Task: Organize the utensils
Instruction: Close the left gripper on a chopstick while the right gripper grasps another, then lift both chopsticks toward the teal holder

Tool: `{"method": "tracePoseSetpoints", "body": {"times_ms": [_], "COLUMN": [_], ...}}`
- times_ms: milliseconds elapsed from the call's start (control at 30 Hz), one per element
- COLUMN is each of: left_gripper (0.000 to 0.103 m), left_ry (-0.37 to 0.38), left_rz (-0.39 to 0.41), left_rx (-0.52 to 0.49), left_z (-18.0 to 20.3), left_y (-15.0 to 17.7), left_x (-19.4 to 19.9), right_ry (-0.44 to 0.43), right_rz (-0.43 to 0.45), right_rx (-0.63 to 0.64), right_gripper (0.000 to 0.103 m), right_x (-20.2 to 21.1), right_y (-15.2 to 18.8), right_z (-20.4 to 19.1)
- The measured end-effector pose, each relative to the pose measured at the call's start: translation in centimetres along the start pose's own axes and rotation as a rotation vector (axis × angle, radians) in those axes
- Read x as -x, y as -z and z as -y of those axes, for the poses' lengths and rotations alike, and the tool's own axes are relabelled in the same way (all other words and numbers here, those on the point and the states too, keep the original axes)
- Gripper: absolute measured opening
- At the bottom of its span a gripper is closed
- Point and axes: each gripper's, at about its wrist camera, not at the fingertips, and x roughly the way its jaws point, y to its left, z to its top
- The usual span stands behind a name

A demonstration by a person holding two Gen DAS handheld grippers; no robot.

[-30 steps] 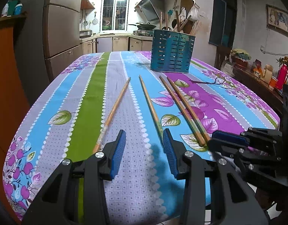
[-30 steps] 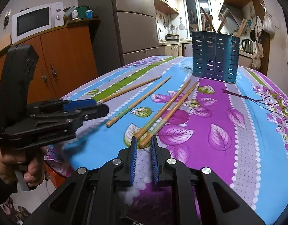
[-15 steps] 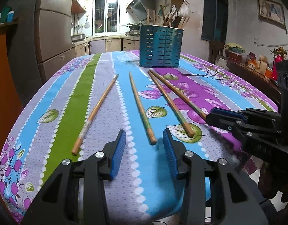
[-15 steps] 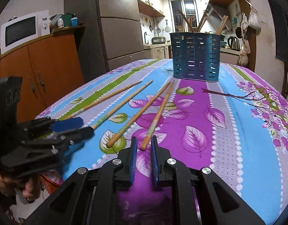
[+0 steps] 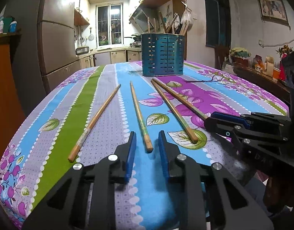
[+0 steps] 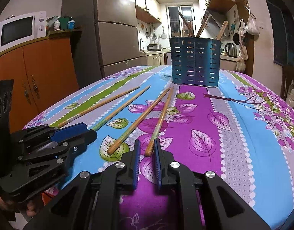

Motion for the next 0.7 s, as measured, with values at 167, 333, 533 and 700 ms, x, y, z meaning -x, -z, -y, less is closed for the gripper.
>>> {"method": "tracePoseSetpoints", "body": {"times_ms": [167, 333, 533, 700], "left_gripper": [0.022, 0.008, 0.005, 0.005], "left_ry": [-0.010, -0.015, -0.030, -0.051], "left_rz": [0.024, 0.038, 0.043, 0.081], "left_rx": [0.001, -0.003, 0.002, 0.010], "left_z": [0.2, 0.7, 0.7, 0.4], "left_y": [0.3, 0.5, 0.4, -0.4], "left_x": [0.1, 0.2, 0.3, 1.4], "right_ry": [0.010, 0.008, 0.009, 0.033], "right_rz": [0.017, 0.030, 0.053, 0.112], "right_rx": [-0.001, -0.029, -0.033, 0.000], "right_gripper": [0.016, 0.010, 0.009, 0.008], "right_x": [0.1, 0.2, 0.9, 3.7], "right_y": [0.2, 0.3, 0.1, -1.3], "right_z": [-0.1, 0.3, 0.7, 1.2]}}
